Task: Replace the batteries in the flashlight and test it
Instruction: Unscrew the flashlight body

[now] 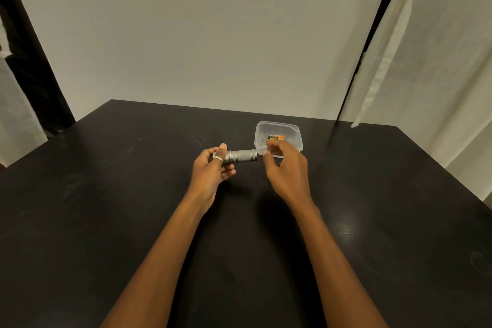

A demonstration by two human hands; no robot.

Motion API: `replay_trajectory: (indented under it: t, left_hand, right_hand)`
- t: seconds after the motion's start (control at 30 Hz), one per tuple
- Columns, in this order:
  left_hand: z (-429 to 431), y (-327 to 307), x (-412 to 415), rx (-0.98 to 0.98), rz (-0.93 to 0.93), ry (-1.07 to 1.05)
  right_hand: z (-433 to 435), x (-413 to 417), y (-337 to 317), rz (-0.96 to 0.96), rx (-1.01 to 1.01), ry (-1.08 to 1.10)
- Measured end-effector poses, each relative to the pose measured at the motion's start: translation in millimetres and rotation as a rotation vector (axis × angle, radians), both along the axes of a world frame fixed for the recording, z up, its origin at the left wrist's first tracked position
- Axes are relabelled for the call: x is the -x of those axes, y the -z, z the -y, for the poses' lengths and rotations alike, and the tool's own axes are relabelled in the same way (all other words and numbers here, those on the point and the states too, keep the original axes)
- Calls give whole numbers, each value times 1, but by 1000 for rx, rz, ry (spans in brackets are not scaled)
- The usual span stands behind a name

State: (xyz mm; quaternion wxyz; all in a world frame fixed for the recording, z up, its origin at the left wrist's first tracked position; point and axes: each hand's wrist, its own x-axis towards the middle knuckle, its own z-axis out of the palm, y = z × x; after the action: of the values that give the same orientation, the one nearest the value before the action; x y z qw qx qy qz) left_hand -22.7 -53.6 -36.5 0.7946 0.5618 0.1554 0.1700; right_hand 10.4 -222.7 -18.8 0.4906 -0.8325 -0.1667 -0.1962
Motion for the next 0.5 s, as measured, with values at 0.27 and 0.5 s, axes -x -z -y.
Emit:
replay_trajectory:
  t: [0.27, 0.5]
  left_hand:
    - [-1, -4, 5, 53, 36, 28]
    - [-4, -10, 8, 262, 166, 49]
  right_hand:
    - [-17, 5, 3, -320, -213, -111]
    - [-18, 5, 2, -768, -844, -359]
